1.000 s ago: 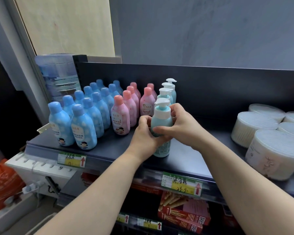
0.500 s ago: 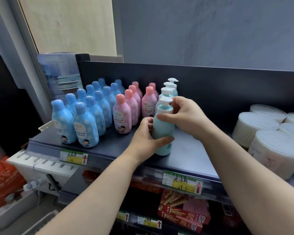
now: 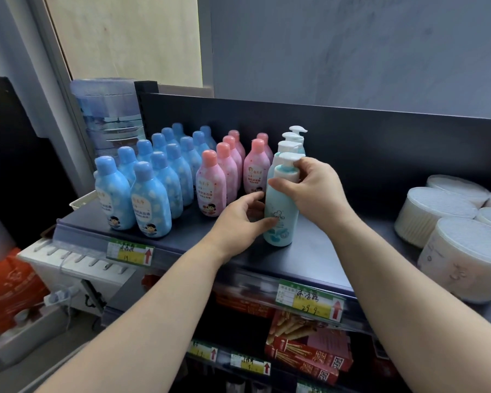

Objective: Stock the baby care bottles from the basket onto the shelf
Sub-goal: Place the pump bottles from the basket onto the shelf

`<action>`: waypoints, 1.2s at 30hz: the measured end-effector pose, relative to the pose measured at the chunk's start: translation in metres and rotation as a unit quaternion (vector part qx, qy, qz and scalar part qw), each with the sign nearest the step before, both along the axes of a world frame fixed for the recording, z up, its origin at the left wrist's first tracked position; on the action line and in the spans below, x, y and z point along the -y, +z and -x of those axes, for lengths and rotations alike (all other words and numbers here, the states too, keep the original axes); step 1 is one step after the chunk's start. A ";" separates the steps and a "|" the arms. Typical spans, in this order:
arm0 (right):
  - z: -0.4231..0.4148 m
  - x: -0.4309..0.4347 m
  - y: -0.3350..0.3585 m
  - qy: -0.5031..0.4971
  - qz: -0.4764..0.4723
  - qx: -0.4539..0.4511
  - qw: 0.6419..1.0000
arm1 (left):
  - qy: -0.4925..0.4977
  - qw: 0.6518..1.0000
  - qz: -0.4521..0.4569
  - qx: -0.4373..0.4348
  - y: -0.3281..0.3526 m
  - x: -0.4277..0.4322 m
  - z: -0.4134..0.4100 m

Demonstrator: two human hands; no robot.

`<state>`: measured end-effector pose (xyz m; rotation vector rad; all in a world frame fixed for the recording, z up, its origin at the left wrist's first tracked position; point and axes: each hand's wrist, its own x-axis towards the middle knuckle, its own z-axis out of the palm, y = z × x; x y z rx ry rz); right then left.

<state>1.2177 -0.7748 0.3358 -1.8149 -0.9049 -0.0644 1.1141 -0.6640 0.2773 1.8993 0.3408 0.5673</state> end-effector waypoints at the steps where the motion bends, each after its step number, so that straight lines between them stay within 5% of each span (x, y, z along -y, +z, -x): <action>1: 0.001 -0.001 -0.001 -0.012 -0.002 0.015 1.000 | 0.015 1.000 -0.014 -0.008 -0.002 0.001 0.002; 10: 0.031 0.016 -0.017 -0.138 -0.056 0.068 0.987 | 0.086 0.987 -0.129 0.028 -0.010 0.002 0.060; 17: 0.140 -0.009 -0.062 0.022 0.054 0.098 0.993 | 0.156 0.965 -0.189 0.088 -0.050 -0.023 0.160; 26: 0.258 -0.071 -0.159 0.180 0.314 0.107 0.926 | 0.210 0.950 -0.195 -0.125 -0.155 -0.077 0.317; 36: 0.334 -0.108 -0.275 0.229 0.469 0.046 0.851 | 0.241 0.889 -0.064 -0.384 -0.270 -0.094 0.460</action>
